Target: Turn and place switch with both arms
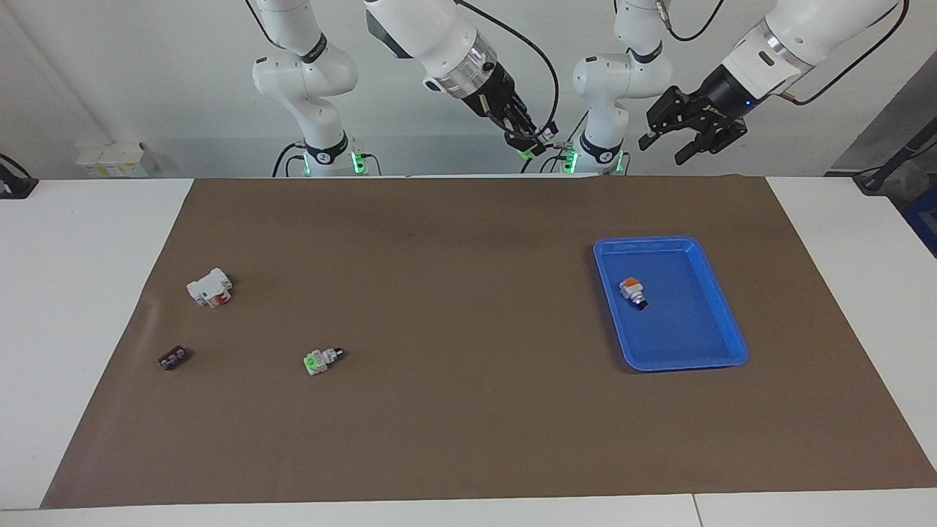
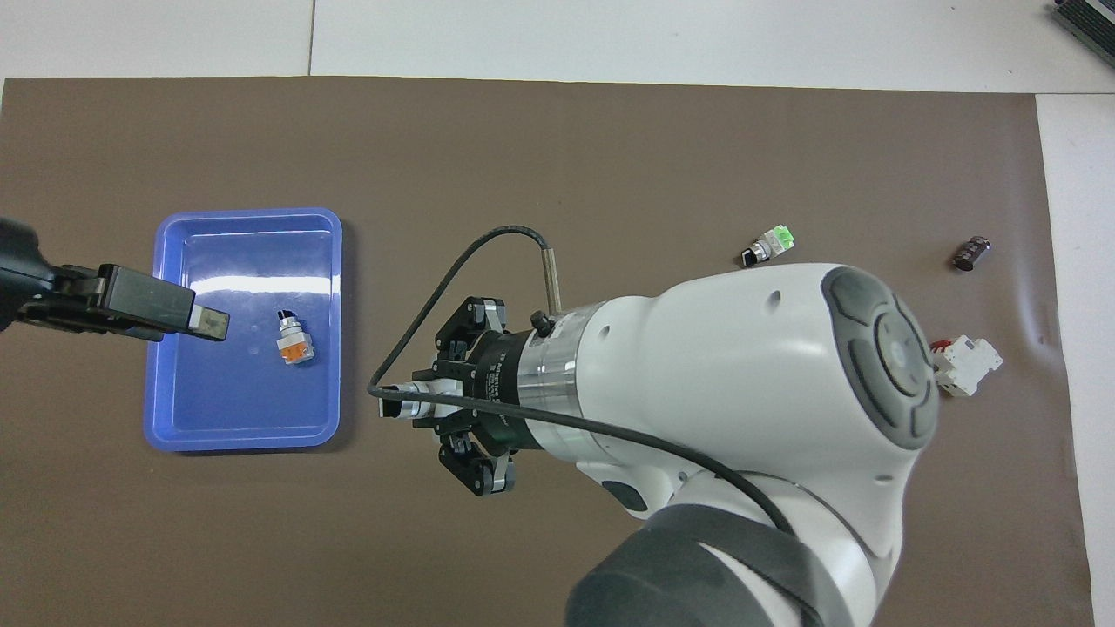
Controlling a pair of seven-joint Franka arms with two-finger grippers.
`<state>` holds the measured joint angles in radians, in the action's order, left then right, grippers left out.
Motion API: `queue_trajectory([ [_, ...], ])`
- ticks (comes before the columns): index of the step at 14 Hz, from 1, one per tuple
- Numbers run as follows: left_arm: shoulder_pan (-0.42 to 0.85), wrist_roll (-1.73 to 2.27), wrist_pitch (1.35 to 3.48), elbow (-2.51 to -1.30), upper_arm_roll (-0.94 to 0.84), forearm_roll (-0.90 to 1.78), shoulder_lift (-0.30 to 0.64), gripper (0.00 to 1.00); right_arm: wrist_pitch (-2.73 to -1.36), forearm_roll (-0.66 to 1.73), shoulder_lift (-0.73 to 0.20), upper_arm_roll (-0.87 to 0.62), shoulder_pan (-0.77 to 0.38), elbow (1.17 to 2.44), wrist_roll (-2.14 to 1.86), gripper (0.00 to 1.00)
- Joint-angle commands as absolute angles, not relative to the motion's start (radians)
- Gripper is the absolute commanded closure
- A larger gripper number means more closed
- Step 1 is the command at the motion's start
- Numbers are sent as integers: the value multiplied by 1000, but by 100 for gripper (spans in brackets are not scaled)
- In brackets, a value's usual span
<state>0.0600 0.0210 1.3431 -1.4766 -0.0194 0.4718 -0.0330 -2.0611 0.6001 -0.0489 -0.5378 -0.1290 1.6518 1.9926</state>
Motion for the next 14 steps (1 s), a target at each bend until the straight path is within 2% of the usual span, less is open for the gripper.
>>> queue_trajectory([
  [1,71,37,1306,-1537,-8,569,-80,32,-2039,583,-44,-545,-121,1644,1979,100],
  [2,71,40,1284,-1554,-11,590,-84,40,-2039,583,-44,-545,-121,1644,1979,100],
  [3,72,61,1278,-1575,-9,629,-100,43,-2039,583,-43,-545,-121,1644,1977,100],
  [5,74,80,1288,-1656,-14,689,-141,43,-2037,583,-43,-545,-121,1644,1977,100],
  [11,98,184,1379,-1724,-26,767,-173,44,-2031,584,-40,-546,-121,1647,1976,100],
  [12,107,198,1402,-1736,-29,770,-178,45,-2033,584,-40,-546,-121,1649,1976,100],
  [14,143,225,1449,-1769,-34,770,-192,54,-2034,584,-38,-546,-121,1651,1971,100],
])
